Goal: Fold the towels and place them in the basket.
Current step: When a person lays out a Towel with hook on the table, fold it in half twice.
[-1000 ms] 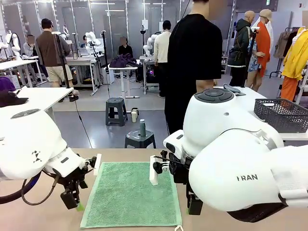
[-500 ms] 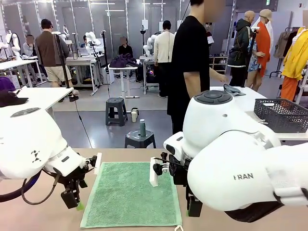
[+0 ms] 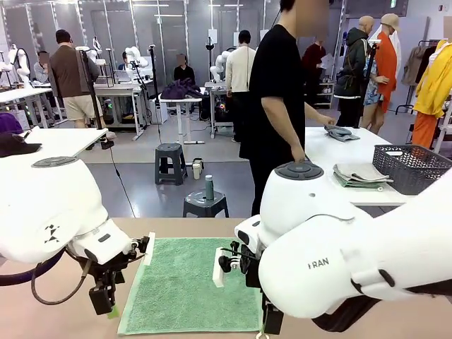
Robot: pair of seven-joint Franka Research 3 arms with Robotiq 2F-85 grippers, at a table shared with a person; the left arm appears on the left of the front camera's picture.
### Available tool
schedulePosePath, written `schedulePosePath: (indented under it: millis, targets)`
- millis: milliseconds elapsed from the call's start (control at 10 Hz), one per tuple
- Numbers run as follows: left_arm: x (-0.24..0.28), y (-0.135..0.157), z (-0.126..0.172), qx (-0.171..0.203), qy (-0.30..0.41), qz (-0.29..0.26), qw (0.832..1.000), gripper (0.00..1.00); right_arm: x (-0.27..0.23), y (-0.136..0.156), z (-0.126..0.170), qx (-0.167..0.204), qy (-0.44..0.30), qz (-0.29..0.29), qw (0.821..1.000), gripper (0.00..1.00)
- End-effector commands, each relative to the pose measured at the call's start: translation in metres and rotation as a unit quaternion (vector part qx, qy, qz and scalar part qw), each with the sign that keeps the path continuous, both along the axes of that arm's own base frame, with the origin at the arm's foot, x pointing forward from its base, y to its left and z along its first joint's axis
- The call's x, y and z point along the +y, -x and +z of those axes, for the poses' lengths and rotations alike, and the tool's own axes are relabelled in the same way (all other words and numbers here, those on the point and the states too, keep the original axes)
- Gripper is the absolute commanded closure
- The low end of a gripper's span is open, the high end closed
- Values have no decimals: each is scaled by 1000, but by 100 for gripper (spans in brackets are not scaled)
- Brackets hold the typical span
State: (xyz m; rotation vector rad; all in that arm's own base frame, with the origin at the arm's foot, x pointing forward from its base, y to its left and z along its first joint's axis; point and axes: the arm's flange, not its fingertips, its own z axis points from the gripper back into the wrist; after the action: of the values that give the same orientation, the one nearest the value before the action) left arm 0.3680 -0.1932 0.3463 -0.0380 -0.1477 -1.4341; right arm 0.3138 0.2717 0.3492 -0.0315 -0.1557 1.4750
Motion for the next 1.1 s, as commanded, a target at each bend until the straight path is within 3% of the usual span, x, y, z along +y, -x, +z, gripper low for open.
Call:
schedulePosePath:
  millis: [0, 400, 1000]
  targets:
    - [25, 41, -15, 14, -11, -20, 1000, 0, -6, 2, -17, 10, -18, 12, 1000, 0]
    - [28, 49, -32, 35, 10, -24, 999, 0, -11, -2, -39, 13, -13, 58, 998, 0]
    - [24, 58, -54, 35, 23, -28, 999, 0, -9, -13, -60, 28, -12, 50, 998, 0]
